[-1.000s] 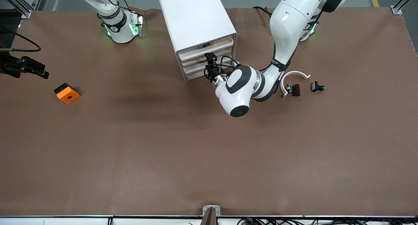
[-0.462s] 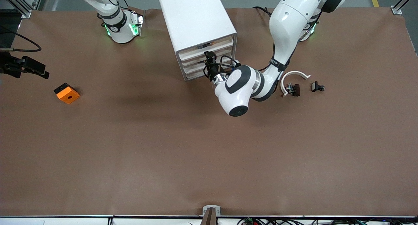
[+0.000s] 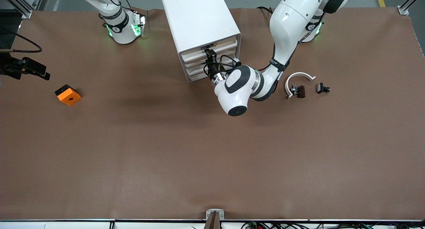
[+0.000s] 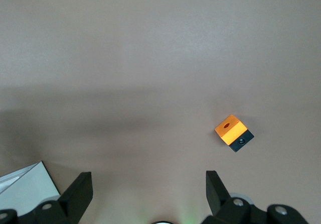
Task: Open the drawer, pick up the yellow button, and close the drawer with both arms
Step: 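Pull the drawer outward with the left gripper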
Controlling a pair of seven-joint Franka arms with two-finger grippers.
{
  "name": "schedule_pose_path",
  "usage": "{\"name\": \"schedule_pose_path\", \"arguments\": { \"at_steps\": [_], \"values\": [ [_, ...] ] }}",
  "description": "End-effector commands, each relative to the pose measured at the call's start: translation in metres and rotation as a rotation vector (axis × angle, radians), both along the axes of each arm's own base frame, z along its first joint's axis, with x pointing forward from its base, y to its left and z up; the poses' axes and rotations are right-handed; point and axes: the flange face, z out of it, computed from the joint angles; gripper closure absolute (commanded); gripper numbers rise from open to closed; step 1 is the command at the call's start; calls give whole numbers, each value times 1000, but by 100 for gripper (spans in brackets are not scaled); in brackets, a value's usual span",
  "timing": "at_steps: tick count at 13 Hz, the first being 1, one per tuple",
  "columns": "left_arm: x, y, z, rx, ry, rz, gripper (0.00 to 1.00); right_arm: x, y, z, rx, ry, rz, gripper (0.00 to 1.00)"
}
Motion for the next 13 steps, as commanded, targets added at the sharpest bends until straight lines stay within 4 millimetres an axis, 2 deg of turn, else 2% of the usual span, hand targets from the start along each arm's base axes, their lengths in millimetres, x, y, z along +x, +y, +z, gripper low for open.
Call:
{"name": "schedule_pose_path", "arguments": {
  "at_steps": [1,3,6,7,9,13],
  "values": [
    [0,-3,0,0,28,6,52,-1,3,1,3,9,2,0],
    [4,1,-2,1,30,15,69,-1,4,-3,3,17,4,0],
    [8,4,-1,1,28,21,81,0,8,-3,3,15,10,0],
    [18,11,0,-7,34,49,84,0,15,-3,2,14,13,0],
    [36,27,4,-16,35,91,86,1,33,-2,4,9,34,0],
    [47,41,0,10,-5,84,86,2,92,-6,60,23,-89,0]
  ]
}}
